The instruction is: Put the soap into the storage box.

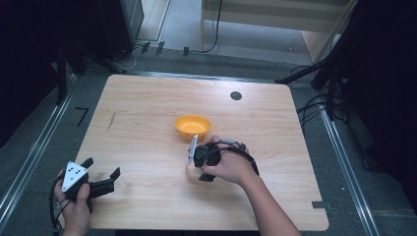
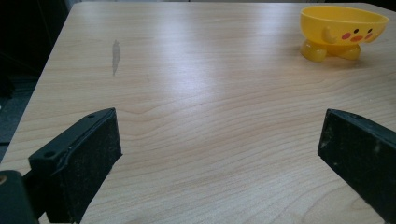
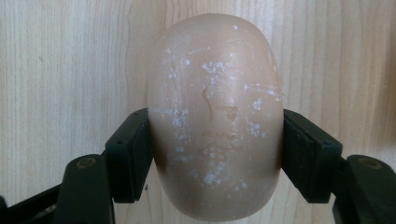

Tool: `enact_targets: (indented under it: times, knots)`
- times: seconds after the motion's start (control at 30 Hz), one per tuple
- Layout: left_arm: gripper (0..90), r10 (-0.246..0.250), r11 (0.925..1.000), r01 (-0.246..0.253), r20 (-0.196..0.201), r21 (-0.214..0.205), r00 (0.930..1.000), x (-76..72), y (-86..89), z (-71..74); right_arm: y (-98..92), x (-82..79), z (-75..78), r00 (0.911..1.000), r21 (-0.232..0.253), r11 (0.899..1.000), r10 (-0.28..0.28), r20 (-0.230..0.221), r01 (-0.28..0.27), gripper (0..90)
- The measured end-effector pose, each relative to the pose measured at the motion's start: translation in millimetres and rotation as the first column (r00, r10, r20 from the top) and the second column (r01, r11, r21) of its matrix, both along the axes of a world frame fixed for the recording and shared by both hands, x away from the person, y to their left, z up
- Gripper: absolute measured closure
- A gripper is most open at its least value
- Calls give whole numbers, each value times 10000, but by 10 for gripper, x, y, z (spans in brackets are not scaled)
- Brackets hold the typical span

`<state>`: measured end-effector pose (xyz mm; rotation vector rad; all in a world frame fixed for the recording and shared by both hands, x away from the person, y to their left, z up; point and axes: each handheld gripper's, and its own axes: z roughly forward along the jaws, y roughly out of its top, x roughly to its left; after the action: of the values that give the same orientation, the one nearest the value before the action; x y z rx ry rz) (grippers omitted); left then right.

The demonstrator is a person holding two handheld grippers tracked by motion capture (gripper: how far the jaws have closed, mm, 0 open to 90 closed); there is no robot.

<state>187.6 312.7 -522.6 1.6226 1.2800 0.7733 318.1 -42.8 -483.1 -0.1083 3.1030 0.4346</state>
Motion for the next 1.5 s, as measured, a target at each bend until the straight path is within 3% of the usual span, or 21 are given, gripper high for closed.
enact_targets:
  times: [0.9,1.5]
  knots:
    - [0,-36,10000,36,9,-30,10000,-2,5,0,21,223,262,9976,321,9971,-693,-26,694,330]
    - [0,-63,10000,63,6,-43,10000,-5,6,0,44,358,368,9951,93,9951,-987,-2,987,330]
